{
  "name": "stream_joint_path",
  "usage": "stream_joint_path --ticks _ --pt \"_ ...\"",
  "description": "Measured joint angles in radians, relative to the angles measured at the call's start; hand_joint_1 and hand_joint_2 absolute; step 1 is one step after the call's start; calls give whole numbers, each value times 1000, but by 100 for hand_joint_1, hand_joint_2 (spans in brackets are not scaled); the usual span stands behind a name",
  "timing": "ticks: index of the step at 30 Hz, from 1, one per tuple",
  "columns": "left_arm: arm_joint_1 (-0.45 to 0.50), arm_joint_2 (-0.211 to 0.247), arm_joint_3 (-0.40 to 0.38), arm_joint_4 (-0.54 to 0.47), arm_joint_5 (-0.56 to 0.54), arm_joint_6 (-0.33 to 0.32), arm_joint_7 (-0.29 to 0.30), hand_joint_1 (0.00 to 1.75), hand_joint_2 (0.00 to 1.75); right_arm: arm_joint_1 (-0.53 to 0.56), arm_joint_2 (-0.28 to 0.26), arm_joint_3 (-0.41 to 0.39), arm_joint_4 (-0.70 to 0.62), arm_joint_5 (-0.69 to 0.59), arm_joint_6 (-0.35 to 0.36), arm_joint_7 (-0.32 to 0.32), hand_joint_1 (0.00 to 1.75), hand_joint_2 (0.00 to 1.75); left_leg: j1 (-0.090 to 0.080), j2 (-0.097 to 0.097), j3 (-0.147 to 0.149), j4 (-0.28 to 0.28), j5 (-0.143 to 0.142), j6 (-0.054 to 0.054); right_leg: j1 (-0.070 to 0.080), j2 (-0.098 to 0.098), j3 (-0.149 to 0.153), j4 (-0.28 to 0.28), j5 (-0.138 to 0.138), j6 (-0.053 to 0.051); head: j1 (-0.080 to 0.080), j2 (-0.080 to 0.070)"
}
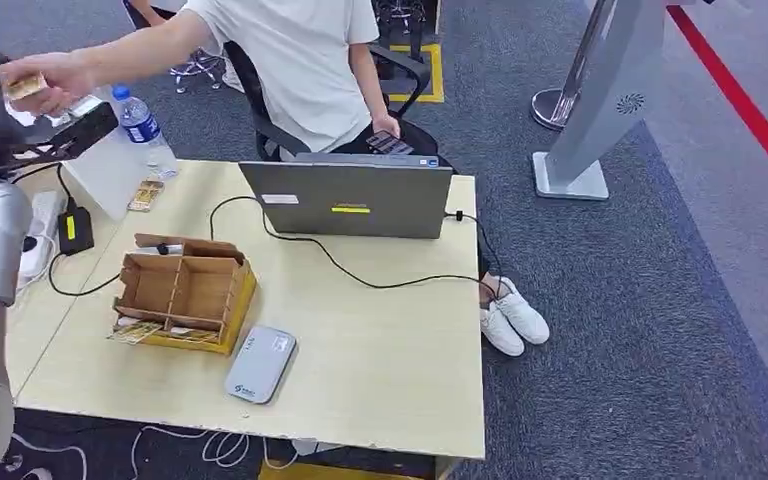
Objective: Pass the card to the sensor for recognition and then transmit it.
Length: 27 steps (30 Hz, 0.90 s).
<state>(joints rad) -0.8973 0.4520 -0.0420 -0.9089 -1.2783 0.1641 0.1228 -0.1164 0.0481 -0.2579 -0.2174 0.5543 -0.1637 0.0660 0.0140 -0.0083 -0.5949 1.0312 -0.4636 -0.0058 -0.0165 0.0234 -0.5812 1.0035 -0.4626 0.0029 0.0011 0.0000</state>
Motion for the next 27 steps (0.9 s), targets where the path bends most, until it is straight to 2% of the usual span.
stream_joint_path --ticks 6,7,8,16,27 --pt "-60 -10 -50 156 22 10 -10 0 175 4 2 -5 0 10 1 8 0 0 0 1 -1 0 0 0 0 0 -2 0 0 0 -2 0" --pt "-68 -11 -55 174 26 11 -13 96 175 4 2 -8 0 10 3 9 0 0 0 0 -1 0 0 0 0 0 -2 0 0 0 -1 0" --pt "-72 -11 -56 189 30 12 -14 175 175 4 2 -10 0 10 4 9 0 0 0 1 -1 0 0 0 0 0 -2 0 0 0 -2 0" --pt "-77 -13 -66 250 51 11 -40 175 175 10 2 -17 0 12 8 7 0 0 0 0 -1 0 0 0 0 0 -2 0 0 0 -2 0" --pt "-77 -28 -83 262 77 9 -54 175 175 14 2 -25 0 15 11 5 0 0 0 0 -2 0 0 0 0 0 -2 0 0 0 -2 0"
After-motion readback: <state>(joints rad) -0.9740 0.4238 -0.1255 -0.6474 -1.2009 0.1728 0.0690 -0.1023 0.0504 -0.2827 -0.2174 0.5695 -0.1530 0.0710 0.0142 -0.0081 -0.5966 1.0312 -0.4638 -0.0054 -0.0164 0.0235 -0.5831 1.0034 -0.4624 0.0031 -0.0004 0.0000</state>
